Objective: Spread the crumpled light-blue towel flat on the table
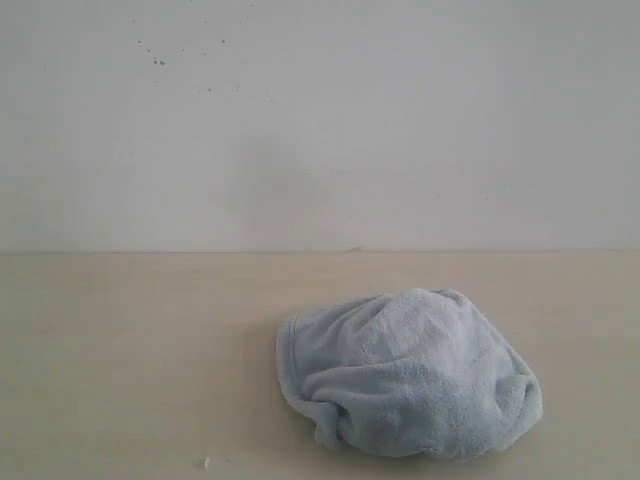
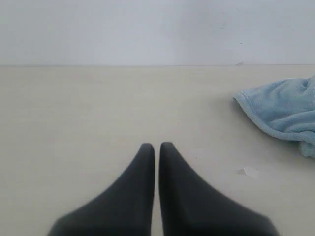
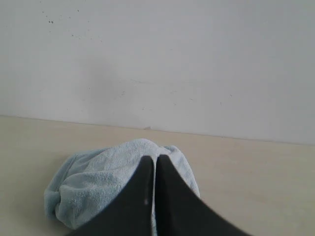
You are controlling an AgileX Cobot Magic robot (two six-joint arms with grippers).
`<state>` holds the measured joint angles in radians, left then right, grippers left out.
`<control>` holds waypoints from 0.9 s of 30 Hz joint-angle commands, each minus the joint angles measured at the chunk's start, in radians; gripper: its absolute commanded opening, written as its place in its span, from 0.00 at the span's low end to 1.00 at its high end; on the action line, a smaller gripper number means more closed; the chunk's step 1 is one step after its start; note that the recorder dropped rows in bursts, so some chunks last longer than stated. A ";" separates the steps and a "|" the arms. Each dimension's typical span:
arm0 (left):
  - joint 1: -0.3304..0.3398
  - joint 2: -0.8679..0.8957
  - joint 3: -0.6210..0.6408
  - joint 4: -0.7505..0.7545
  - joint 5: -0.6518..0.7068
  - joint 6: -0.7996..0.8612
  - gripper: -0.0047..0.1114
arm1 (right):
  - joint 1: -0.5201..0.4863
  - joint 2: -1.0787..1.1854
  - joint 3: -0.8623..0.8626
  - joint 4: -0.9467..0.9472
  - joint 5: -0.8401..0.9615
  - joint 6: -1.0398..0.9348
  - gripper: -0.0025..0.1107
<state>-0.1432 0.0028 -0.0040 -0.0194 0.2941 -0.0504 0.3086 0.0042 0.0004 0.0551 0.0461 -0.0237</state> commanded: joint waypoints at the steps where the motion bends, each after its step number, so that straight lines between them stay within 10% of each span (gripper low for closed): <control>1: -0.007 -0.003 0.004 0.002 0.002 -0.008 0.08 | 0.001 -0.004 0.000 -0.001 -0.008 -0.001 0.03; 17: -0.007 -0.003 0.004 0.002 0.002 -0.008 0.08 | 0.001 -0.004 0.000 -0.001 -0.023 0.001 0.03; 27: -0.007 -0.003 0.004 0.002 0.002 -0.008 0.08 | 0.001 -0.004 0.000 -0.001 -0.266 0.366 0.03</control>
<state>-0.1432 0.0028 -0.0040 -0.0194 0.2941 -0.0504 0.3086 0.0042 0.0004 0.0551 -0.1630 0.2044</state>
